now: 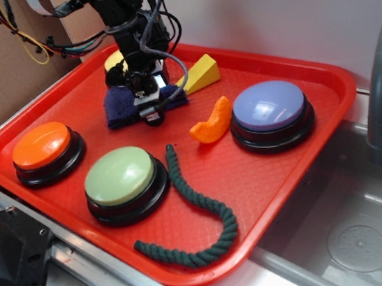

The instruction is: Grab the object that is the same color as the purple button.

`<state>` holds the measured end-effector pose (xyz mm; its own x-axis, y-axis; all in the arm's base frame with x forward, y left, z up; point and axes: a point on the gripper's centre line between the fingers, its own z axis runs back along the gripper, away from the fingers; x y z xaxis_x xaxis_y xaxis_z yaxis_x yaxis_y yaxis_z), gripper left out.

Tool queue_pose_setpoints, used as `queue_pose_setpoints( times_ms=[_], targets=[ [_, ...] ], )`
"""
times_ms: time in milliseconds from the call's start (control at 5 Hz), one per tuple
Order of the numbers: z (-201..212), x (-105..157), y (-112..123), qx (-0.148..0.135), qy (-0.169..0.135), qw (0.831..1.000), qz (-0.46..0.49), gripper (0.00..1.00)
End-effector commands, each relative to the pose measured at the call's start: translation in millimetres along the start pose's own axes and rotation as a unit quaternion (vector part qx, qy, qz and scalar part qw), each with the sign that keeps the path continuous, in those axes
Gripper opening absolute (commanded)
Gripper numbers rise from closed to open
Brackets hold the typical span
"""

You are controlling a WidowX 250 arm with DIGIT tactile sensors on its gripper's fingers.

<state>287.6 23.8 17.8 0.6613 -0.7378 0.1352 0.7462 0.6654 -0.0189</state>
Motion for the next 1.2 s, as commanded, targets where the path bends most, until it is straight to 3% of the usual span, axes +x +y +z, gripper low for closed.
queue_pose_setpoints(
  times_ms=[0, 200, 400, 600, 800, 1000],
  targets=[
    [23, 15, -14, 0.026, 0.001, 1.0, -0.003, 0.0],
    [62, 26, -26, 0.03, -0.004, 0.996, 0.087, 0.0],
    [107, 33, -30, 0.075, 0.019, 0.976, 0.206, 0.0],
    [158, 30, -22, 0.059, 0.025, 0.942, 0.329, 0.0],
    [195, 16, -13, 0.048, -0.013, 0.894, 0.445, 0.0],
    [215, 4, -11, 0.059, -0.04, 0.87, 0.487, 0.0]
  ],
)
